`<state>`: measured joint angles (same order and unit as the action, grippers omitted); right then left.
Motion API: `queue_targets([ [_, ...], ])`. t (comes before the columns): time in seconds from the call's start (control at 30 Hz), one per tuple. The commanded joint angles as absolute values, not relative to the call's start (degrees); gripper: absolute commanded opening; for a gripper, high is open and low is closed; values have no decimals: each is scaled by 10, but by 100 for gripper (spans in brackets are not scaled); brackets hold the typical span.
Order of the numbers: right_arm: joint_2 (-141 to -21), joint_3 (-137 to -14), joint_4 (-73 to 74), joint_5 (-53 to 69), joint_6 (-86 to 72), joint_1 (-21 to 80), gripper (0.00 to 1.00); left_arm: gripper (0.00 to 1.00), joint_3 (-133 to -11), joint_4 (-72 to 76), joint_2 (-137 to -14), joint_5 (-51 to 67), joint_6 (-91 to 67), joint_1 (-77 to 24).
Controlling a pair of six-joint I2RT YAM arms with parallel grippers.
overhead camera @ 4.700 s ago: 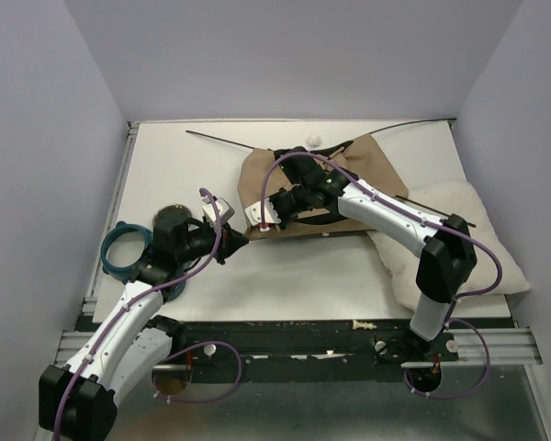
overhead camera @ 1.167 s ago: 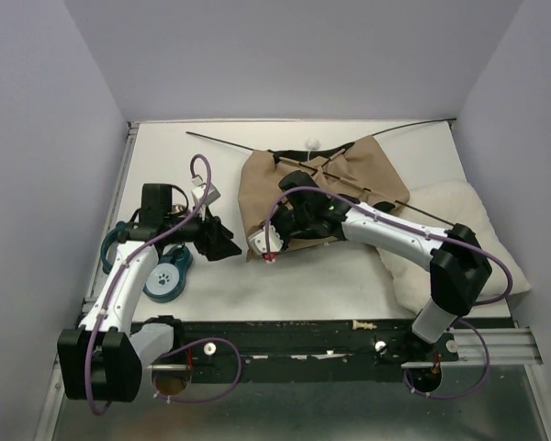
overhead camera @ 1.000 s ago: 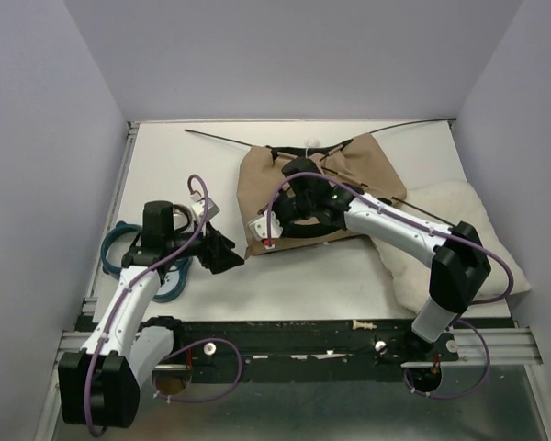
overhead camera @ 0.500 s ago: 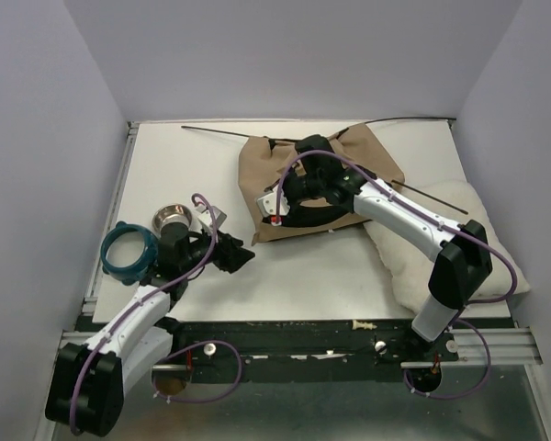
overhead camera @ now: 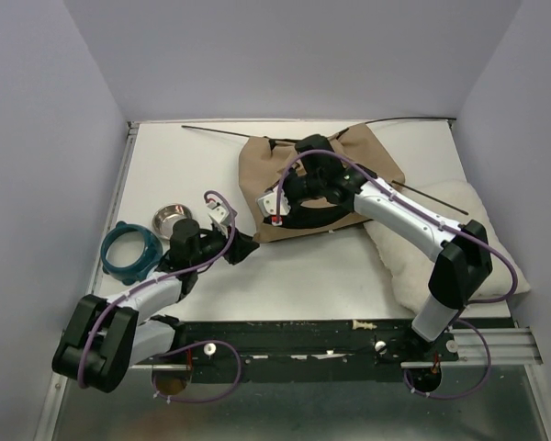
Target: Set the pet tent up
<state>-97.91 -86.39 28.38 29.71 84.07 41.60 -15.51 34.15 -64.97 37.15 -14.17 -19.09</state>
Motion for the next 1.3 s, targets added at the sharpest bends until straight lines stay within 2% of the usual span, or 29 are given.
queue_targets([
  [0.0,-987,-883,313,278,838,403,1,36,-145,409,-661,390,-117,-197],
  [0.03,-986,-882,313,278,838,403,1,32,-143,416,-664,395,-119,-197],
  [0.1,-985,-876,313,279,840,403,1,14,-142,420,-663,412,-127,-198],
  [0.13,-983,-871,314,283,842,403,1,9,-145,412,-654,421,-134,-198],
  [0.27,-969,-844,330,319,858,403,1,0,-171,302,-582,427,-140,-205],
  [0.47,-962,-813,369,340,878,417,1,0,-203,180,-541,413,-150,-206],
  [1.27,-996,-784,305,269,855,472,1,0,-215,160,-525,412,-162,-222],
])
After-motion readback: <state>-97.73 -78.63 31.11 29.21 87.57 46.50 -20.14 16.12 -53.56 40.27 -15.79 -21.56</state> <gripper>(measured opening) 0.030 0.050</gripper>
